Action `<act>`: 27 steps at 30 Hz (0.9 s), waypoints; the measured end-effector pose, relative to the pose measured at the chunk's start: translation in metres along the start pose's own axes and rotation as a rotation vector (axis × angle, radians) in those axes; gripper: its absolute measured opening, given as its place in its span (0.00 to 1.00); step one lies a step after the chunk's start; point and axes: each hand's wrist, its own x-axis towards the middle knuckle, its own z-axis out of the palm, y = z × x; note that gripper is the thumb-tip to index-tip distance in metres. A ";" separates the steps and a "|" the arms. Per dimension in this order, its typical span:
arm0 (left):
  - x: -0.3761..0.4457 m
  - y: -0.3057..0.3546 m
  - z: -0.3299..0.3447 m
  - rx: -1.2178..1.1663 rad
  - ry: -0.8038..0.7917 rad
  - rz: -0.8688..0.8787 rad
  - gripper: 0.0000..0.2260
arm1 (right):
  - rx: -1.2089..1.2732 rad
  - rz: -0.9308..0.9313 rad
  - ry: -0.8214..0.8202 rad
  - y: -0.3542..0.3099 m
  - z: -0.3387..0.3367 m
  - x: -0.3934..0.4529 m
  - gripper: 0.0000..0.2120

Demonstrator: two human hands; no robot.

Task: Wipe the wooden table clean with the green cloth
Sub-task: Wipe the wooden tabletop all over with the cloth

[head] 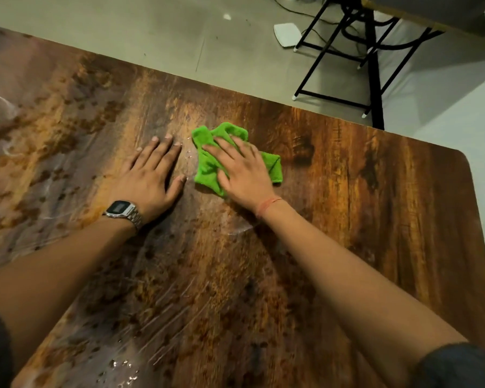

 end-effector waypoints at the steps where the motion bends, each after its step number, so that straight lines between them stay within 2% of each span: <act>1: 0.000 0.001 0.000 -0.003 0.003 0.002 0.30 | -0.003 -0.077 -0.013 0.012 -0.003 -0.004 0.26; 2: 0.000 0.001 0.001 -0.006 0.003 0.002 0.30 | -0.008 -0.069 -0.026 0.028 -0.008 -0.006 0.26; 3: 0.000 0.000 0.001 -0.006 0.003 0.002 0.30 | -0.017 0.024 -0.016 0.044 -0.011 -0.005 0.25; 6: 0.001 -0.002 0.002 0.002 -0.001 0.001 0.29 | 0.044 0.581 0.083 0.058 -0.017 0.006 0.25; 7: 0.001 -0.002 0.003 0.000 -0.004 0.003 0.29 | 0.081 0.671 0.100 0.041 -0.014 0.014 0.25; 8: 0.001 -0.002 0.002 -0.001 -0.003 0.006 0.29 | 0.084 0.643 0.100 0.019 -0.010 0.021 0.26; 10: 0.000 -0.001 0.002 0.000 0.003 0.003 0.29 | 0.032 0.296 0.043 -0.016 -0.002 0.023 0.26; 11: 0.000 -0.001 0.002 0.002 0.003 0.002 0.30 | -0.014 0.091 -0.013 -0.019 0.000 0.020 0.27; 12: 0.000 -0.001 0.002 0.005 0.001 0.002 0.30 | -0.060 -0.034 -0.059 -0.010 -0.002 0.019 0.27; 13: 0.000 0.000 0.002 0.009 -0.001 0.004 0.30 | -0.089 -0.021 -0.064 0.004 -0.005 0.021 0.26; 14: 0.000 -0.001 0.002 0.010 -0.002 0.007 0.30 | -0.081 0.144 -0.033 0.016 -0.007 0.025 0.26; 16: 0.001 -0.001 0.001 0.003 -0.009 0.014 0.29 | 0.029 0.622 0.056 0.023 -0.010 0.029 0.26; 17: 0.000 -0.001 0.000 0.001 -0.009 0.015 0.29 | 0.050 0.719 0.084 0.010 -0.007 0.033 0.26; 18: 0.000 -0.001 -0.001 0.001 -0.006 0.016 0.29 | 0.032 0.647 0.102 -0.009 -0.003 0.038 0.26; 19: 0.000 0.000 -0.002 0.000 -0.002 0.016 0.29 | 0.011 0.461 0.099 -0.025 0.001 0.039 0.26; 21: 0.000 0.001 -0.004 -0.001 -0.005 0.017 0.29 | -0.030 0.051 -0.012 -0.027 0.001 0.036 0.26; 22: -0.001 0.001 -0.005 0.003 -0.008 0.017 0.29 | -0.053 -0.044 -0.055 -0.012 -0.005 0.036 0.26; 23: -0.001 0.001 -0.005 0.009 -0.012 0.017 0.29 | -0.071 0.002 -0.062 0.006 -0.008 0.037 0.25; 24: -0.001 0.001 -0.005 0.014 -0.015 0.015 0.29 | -0.074 0.178 -0.024 0.025 -0.010 0.039 0.24; 26: -0.001 0.001 -0.005 0.018 -0.016 0.008 0.29 | 0.004 0.662 0.067 0.044 -0.015 0.043 0.25; 27: 0.000 0.001 -0.004 0.014 -0.017 0.006 0.29 | 0.042 0.774 0.090 0.036 -0.012 0.048 0.26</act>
